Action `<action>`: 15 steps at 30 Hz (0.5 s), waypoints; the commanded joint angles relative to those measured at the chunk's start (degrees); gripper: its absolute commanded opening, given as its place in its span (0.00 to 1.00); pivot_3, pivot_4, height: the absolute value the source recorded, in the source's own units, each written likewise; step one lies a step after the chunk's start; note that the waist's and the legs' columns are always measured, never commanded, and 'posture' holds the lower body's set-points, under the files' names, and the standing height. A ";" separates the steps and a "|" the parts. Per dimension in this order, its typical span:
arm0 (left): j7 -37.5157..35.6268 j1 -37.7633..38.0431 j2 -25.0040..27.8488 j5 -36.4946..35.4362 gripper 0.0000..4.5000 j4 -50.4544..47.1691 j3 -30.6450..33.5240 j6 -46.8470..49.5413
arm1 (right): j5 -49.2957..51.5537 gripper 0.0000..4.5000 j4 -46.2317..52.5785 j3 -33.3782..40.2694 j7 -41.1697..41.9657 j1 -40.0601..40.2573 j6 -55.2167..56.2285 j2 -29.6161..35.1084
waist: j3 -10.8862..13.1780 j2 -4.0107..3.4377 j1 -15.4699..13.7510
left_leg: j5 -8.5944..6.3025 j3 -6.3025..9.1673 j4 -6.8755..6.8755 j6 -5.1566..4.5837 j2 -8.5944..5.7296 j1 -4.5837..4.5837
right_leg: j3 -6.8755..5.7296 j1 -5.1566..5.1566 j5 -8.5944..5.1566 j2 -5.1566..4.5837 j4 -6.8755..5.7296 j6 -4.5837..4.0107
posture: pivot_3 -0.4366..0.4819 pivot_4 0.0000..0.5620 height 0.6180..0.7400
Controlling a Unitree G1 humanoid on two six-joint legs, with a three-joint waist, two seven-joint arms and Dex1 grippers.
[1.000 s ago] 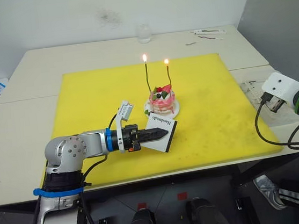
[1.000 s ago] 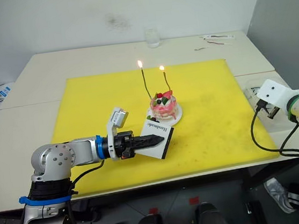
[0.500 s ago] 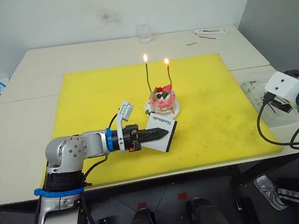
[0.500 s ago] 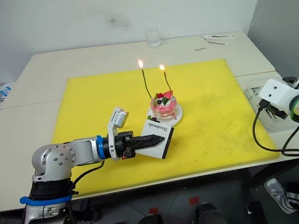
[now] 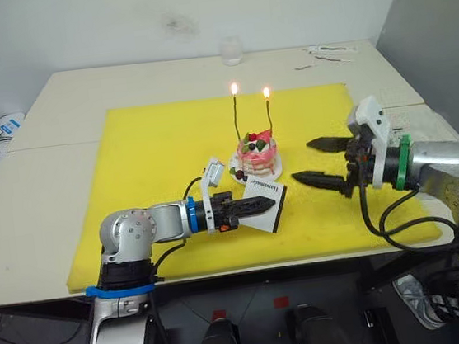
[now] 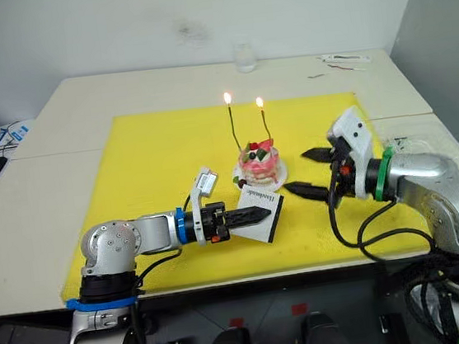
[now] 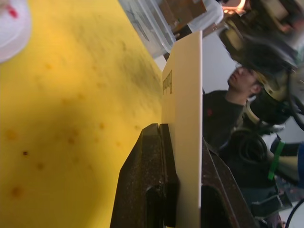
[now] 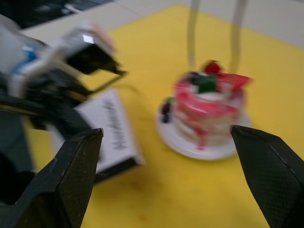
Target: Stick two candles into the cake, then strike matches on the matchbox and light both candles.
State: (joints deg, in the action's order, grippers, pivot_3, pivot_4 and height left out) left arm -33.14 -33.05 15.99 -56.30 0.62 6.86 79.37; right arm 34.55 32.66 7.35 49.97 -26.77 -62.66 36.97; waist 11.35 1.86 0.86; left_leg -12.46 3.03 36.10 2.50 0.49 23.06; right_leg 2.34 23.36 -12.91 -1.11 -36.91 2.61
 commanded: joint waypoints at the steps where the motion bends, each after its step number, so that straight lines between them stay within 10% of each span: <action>1: 2.74 -0.20 -1.81 1.33 0.11 0.48 0.89 -1.85 | 0.83 0.99 3.27 -1.62 2.12 3.68 4.36 3.07 | 0.00 0.00 0.08 | 0.00 -0.04 0.00 0.00 -0.01 -0.01 | 0.03 0.00 0.00 -0.01 0.03 0.01 | 0.48 0.27 1.00; 15: 18.07 3.37 -9.48 3.96 0.11 2.49 8.16 -1.28 | -2.58 0.99 -0.26 -6.17 -1.61 6.51 13.52 4.82 | -0.01 -0.01 1.03 | 0.00 -0.10 -0.01 0.00 0.07 -0.13 | 0.07 -0.02 0.01 0.08 -0.07 0.01 | 0.48 0.27 1.00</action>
State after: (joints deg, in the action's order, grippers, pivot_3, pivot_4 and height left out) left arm -16.81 -30.17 6.31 -52.57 3.74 12.37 78.20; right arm 32.63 32.37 0.67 48.61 -19.53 -50.97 41.20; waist 11.34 1.86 1.89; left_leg -12.46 2.93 36.09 2.50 0.56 22.92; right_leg 2.41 23.33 -12.91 -1.03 -36.98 2.62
